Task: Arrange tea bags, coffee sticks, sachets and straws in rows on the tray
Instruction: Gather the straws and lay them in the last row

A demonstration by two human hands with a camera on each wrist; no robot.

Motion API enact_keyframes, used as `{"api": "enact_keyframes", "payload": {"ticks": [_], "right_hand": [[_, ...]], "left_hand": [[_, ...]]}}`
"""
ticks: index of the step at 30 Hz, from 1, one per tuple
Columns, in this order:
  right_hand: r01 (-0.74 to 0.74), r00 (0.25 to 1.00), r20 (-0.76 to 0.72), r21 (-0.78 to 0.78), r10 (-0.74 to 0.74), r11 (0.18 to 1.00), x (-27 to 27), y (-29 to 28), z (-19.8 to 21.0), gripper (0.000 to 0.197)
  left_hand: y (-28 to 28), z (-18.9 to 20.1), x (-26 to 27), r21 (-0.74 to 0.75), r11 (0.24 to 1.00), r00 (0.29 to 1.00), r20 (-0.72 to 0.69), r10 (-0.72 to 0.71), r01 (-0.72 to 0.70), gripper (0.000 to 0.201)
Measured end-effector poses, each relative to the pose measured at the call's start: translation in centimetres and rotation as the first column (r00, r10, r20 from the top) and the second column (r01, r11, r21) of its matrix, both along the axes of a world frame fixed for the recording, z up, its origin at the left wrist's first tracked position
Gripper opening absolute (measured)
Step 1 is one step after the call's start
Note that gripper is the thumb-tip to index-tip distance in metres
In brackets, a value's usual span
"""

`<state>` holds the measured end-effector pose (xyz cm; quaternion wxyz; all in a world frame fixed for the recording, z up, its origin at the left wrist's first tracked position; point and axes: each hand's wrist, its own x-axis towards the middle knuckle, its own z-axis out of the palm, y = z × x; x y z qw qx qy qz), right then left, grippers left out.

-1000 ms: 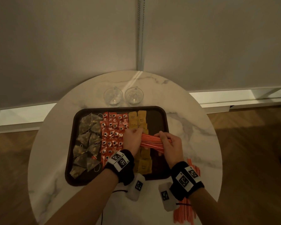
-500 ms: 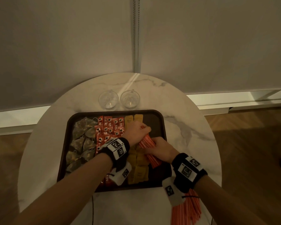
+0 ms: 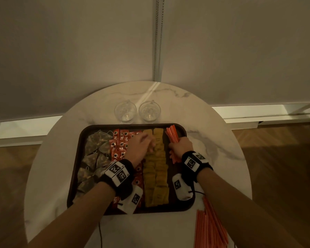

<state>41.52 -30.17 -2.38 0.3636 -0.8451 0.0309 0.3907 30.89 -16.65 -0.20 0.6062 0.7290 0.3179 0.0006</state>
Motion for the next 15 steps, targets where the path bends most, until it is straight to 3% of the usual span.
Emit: {"api": "enact_keyframes", "payload": {"ticks": [5,12,15], "right_hand": [[-0.149,0.979,0.111,-0.189,0.172,0.971,0.7,1.7,-0.5,0.025],[-0.281,0.929,0.161,-0.28,0.333,0.918,0.7,2.1,0.0,0.032],[-0.312,0.911,0.165,-0.326,0.379,0.892,0.4,1.7,0.3,0.026]], "left_hand": [[-0.5,-0.7,-1.9,0.007,0.999,0.999,-0.007,-0.034,0.034,0.021],[-1.2,-0.6,-3.6,0.006,0.999,0.999,0.002,-0.048,0.048,0.013],[-1.1,-0.9,-4.0,0.093,0.988,0.992,-0.037,-0.12,0.123,0.013]]}}
